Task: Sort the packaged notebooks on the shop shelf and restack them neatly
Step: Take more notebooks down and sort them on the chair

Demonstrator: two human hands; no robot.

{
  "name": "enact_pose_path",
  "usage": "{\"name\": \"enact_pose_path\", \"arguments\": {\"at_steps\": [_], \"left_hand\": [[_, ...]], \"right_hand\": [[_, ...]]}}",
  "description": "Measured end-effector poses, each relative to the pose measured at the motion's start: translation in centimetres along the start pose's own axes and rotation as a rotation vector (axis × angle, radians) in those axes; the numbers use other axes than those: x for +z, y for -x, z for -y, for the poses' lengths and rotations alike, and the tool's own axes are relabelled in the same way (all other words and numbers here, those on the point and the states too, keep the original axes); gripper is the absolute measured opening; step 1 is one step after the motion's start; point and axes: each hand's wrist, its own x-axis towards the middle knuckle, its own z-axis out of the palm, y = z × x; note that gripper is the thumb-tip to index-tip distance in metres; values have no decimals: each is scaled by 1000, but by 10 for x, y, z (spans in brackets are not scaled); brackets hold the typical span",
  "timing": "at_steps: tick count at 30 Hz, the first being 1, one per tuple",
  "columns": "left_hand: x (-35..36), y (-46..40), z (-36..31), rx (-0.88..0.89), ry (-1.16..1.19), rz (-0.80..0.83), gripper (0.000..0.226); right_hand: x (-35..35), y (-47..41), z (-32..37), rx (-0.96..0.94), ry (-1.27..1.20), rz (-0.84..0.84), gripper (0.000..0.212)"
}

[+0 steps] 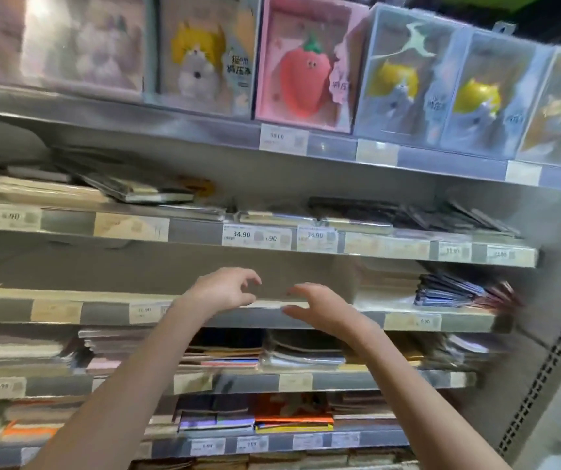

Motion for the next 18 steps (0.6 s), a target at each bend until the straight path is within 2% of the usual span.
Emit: {"name": "enact_pose_path", "arguments": {"at_steps": [8,18], "left_hand": [[-62,-42,-44,59,12,-138,36],[-75,-81,-69,93,-51,-274,30]], "right_hand": [[-71,-41,-19,-76,-40,-142,40],[-107,-69,-82,-96,13,-348,33]]}}
